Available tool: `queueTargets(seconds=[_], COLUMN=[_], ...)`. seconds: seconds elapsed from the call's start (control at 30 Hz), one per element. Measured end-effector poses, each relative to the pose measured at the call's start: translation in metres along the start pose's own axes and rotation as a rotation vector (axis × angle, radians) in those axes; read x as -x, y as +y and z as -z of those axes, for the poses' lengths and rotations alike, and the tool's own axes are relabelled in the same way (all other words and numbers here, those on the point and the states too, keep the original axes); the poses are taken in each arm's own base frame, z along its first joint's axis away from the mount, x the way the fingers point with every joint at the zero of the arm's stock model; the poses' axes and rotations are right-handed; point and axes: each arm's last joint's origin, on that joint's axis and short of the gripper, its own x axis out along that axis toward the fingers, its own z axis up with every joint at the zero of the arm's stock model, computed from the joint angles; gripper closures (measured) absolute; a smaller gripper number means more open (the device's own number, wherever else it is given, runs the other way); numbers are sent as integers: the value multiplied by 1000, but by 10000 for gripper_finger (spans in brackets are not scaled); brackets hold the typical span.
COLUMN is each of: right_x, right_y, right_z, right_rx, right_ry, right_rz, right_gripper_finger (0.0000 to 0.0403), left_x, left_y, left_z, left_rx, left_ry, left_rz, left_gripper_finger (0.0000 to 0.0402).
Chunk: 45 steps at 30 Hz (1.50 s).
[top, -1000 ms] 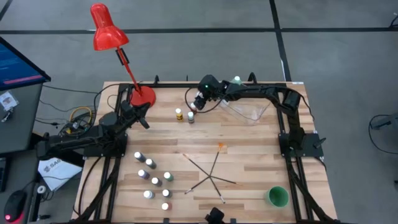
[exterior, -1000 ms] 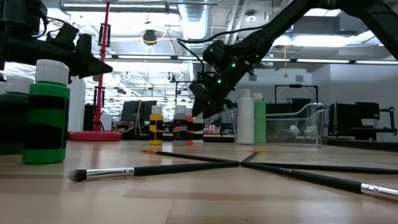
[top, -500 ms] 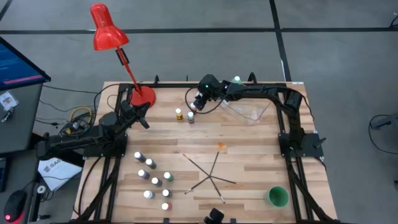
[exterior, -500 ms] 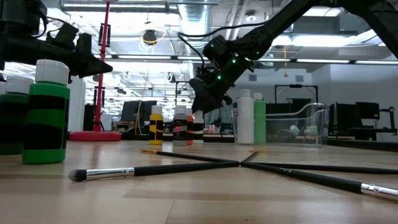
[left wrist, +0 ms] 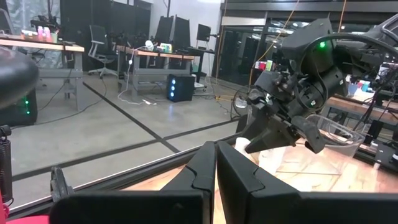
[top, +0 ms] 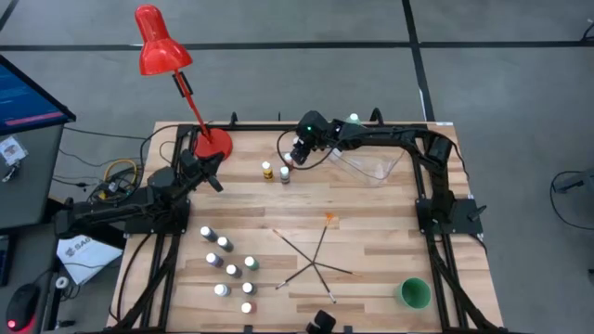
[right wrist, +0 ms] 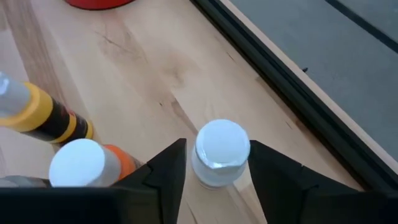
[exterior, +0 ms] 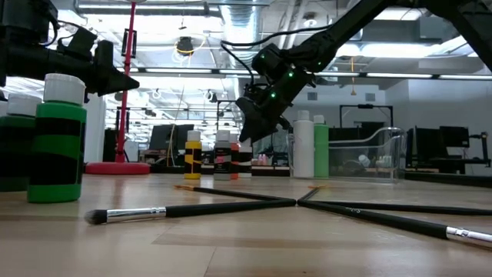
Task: Pick & Place Paint Supplies
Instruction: Put the small white paint bottle into the transparent bin
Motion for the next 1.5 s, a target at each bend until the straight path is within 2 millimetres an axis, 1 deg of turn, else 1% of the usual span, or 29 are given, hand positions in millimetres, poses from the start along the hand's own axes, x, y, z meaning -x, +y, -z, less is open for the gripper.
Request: queueTargets(seconds=[0.17,0.3,0.43,0.63,0.73,1.0,1.13,1.23,1.37,1.43,1.5], right_x=[-3,-3,-3,-3,-3,-3,1,8,27,43,66], right_y=[-2,-2,-2,-2,-2,-2,-2,-2,-2,-2,-3], right_z=[1,-1,-2,-2,-1,-1,-3,-7,-17,-24,-33], right_rx=[-3,-4,-5,-5,-1,5,6,10,27,37,47], right_ry=[2,-16,-36,-28,-24,-20,-21,-36,-75,-97,-132], right_rz=[4,2,0,0,1,2,3,3,-1,-2,-4], right_gripper_finger=[214,210,224,268,282,285,289,288,288,288,287], left_x=[0,0,0,0,0,0,0,0,0,0,0], left_y=[0,0,0,0,0,0,0,0,0,0,0], left_z=[0,0,0,0,0,0,0,0,0,0,0], left_rx=[0,0,0,0,0,0,0,0,0,0,0], left_ry=[0,-1,0,-1,-1,-1,-1,0,-1,-1,0], left_rz=[0,0,1,0,0,0,0,0,0,0,0], left_gripper_finger=[394,394,394,394,394,394,394,394,394,394,394])
